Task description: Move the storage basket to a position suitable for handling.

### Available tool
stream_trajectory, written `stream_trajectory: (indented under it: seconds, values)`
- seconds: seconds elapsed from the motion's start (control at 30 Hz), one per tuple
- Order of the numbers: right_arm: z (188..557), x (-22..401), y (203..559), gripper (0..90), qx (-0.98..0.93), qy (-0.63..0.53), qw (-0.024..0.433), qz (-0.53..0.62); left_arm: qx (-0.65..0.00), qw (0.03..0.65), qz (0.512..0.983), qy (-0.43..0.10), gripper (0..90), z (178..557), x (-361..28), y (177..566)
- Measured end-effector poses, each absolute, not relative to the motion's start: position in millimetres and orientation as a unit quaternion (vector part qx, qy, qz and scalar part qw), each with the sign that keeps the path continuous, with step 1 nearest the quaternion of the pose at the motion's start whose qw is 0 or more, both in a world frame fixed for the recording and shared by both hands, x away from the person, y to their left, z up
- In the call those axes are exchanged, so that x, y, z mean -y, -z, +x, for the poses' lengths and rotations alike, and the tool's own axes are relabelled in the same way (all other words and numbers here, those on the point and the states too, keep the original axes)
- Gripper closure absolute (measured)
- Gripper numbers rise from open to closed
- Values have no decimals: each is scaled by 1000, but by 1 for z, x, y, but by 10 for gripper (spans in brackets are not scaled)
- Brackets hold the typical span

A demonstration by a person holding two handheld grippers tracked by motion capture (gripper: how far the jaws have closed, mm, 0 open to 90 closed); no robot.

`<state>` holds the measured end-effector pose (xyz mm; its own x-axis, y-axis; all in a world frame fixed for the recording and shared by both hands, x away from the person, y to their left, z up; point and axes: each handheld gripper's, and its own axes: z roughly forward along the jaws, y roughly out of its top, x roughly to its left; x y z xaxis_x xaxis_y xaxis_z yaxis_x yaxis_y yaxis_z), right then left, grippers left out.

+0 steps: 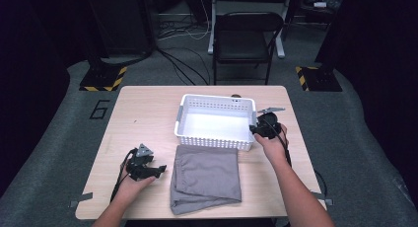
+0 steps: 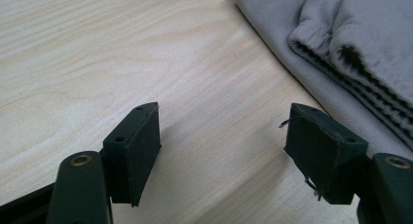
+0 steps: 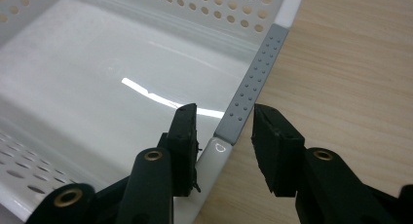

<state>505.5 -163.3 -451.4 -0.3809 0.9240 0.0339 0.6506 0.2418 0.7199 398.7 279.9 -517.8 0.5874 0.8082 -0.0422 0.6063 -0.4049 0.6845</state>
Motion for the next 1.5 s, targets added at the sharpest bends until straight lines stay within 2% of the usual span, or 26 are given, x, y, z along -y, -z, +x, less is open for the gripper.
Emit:
stream_trajectory:
  seconds: [1.13,1.5]
  values:
    - [519,132,453,638,-774,-344,202,493,-431,342,822,-149,287,399,-279,518]
    - [511,134,443,521,-761,-363,208,496,-429,338,824,-148,291,398,-280,517]
